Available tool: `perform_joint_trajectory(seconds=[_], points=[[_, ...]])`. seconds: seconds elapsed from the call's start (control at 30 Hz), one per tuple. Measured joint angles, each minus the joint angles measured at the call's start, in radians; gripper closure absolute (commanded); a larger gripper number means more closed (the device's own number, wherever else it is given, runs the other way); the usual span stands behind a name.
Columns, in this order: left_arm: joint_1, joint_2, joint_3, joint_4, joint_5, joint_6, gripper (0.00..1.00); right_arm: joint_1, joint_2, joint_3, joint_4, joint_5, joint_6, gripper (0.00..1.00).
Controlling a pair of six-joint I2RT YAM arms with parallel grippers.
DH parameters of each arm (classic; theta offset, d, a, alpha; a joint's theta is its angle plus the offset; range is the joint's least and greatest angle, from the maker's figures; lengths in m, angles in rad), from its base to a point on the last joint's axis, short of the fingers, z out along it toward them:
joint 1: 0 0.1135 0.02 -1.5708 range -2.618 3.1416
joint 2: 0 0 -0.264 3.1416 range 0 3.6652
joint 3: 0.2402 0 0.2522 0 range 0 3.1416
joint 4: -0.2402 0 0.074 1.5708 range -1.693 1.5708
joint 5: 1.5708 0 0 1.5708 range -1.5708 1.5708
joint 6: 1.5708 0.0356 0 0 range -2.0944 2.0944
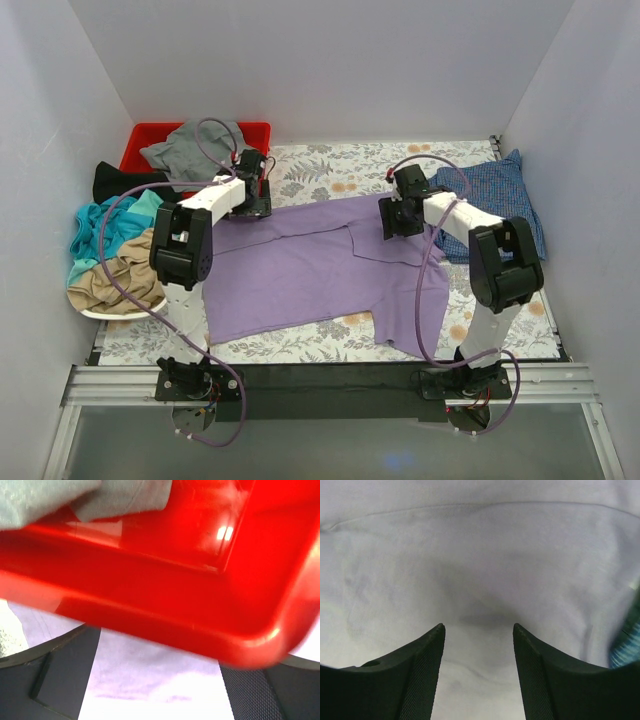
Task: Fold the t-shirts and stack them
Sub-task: Fold the tshirt
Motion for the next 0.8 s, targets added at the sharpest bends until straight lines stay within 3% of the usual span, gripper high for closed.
perform_joint_trajectory(seconds=[0.13,0.3,0.47,0.6,0.7,0.8], points=[[0.002,-0.082,-0.05,0.019,0.09,-0.003,0.08,-0.001,-0.146,-0.02,-0.011,0.013,-0.027,0.32],[0.004,-0.374,-0.223,0.064,0.242,-0.061,0.08,-0.009,-0.408,-0.064,-0.018,0.04,-0.012,0.32],[0.003,-0.632,-0.485,0.079,0.347,-0.167,0.16,-0.015,-0.613,-0.329,-0.081,0.023,0.109,0.37],[-0.006,-0.702,-0.647,-0.019,0.404,-0.261,0.18,-0.015,-0.797,-0.581,-0.185,-0.029,0.279,0.39],[-0.019,-0.724,-0.684,-0.109,0.412,-0.322,0.18,0.002,-0.924,-0.645,-0.256,-0.053,0.381,0.4],[-0.031,-0.782,-0.694,-0.169,0.421,-0.373,0.11,0.015,-1.001,-0.661,-0.275,-0.087,0.442,0.41]])
